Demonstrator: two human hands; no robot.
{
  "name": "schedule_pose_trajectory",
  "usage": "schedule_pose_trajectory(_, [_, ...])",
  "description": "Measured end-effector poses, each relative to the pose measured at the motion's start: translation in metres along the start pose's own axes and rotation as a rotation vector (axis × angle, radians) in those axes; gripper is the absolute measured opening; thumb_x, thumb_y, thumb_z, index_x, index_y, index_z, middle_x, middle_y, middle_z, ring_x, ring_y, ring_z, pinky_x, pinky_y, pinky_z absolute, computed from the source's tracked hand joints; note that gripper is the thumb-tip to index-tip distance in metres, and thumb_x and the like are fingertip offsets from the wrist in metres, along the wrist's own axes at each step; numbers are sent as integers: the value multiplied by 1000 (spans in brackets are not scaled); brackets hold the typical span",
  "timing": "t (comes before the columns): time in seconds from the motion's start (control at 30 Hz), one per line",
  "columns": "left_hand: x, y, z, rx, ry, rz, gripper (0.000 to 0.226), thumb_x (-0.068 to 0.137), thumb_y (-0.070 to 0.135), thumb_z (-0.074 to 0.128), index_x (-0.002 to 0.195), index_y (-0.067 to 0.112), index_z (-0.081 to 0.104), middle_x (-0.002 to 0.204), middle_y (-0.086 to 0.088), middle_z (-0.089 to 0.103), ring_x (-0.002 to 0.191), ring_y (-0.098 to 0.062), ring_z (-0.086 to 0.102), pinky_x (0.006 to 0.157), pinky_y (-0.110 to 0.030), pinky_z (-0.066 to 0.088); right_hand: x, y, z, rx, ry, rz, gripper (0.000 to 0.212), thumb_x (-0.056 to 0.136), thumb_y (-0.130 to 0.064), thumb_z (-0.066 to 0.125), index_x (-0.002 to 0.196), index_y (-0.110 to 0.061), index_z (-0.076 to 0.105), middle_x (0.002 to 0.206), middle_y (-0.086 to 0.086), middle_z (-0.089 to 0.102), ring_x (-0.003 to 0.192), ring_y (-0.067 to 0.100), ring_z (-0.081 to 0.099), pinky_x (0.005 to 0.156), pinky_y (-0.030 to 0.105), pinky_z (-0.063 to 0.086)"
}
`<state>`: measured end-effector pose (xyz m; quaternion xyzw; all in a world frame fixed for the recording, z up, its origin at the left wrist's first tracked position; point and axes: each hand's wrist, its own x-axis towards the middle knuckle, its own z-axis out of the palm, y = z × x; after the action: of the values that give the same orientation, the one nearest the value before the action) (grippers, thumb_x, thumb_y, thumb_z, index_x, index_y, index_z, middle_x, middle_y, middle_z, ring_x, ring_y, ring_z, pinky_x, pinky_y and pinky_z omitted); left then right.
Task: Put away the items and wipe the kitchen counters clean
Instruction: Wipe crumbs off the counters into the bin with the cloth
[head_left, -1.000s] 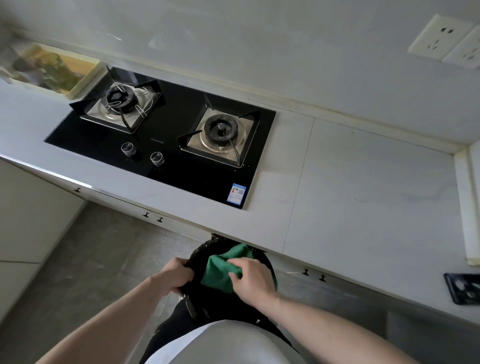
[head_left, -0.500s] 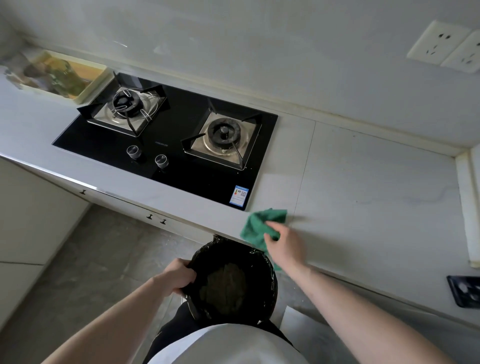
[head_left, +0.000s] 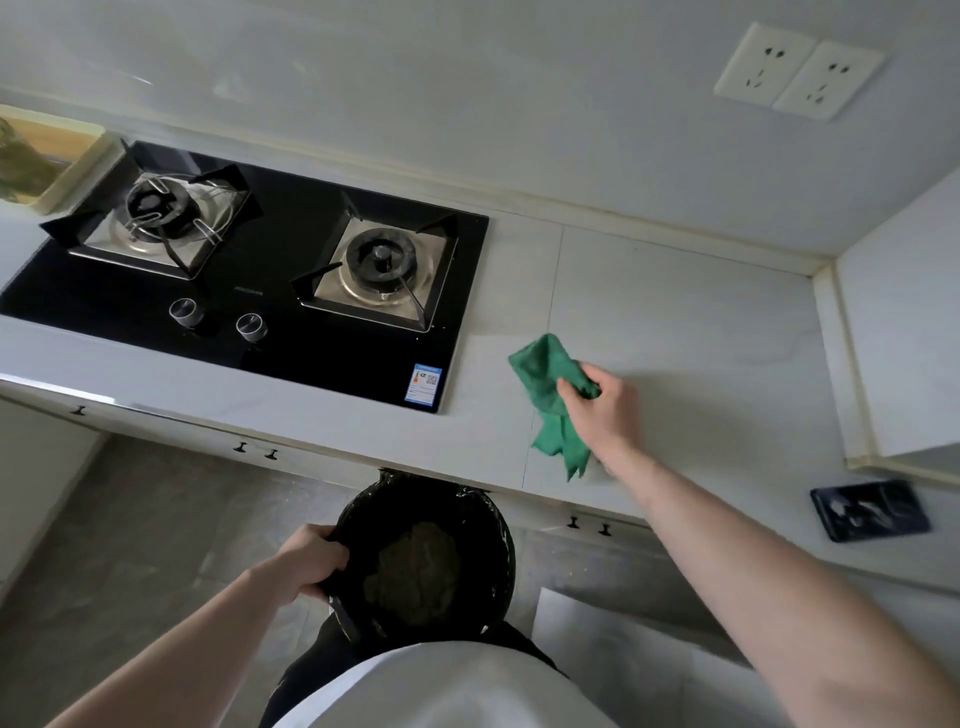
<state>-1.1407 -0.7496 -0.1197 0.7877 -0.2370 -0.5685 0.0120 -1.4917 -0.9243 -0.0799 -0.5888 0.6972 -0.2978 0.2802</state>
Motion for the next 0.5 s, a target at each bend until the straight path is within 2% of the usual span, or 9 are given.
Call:
schedule_pose_trajectory(0.13, [1, 2, 1, 15, 3, 10, 37, 81, -9, 49, 99, 12, 75, 77, -16, 76, 62, -30, 76, 52, -36, 61, 48, 37, -42, -100, 256, 89, 34, 88, -34, 69, 121, -26, 73, 109, -2, 77, 100, 23, 70, 82, 28, 52])
schedule_pose_trajectory(0.23, [2, 3, 2, 24, 11, 16, 38, 80, -9, 49, 96, 13, 76, 75, -16, 76, 62, -31, 76, 51, -36, 61, 73, 63, -66, -191, 290, 133, 36, 91, -27, 66, 126, -23, 70, 118, 7, 73, 108, 33, 66, 88, 35, 51])
schedule_pose_trajectory(0.37, [9, 4, 9, 34, 35, 1, 35, 81, -8, 52, 94, 15, 75, 73, -15, 76, 57, -28, 75, 47, -33, 59, 98, 94, -81, -341, 164, 203, 38, 95, -22, 64, 132, -14, 66, 131, 16, 66, 119, 38, 59, 98, 38, 46])
schedule_pose_trajectory(0.5, [15, 4, 16, 47, 60, -4, 32, 83, -7, 54, 92, 15, 75, 63, -10, 73, 53, -26, 72, 44, -31, 56, 105, 112, -71, -449, -156, 391, 58, 95, -37, 62, 150, -22, 49, 148, 9, 55, 134, 31, 52, 109, 34, 41])
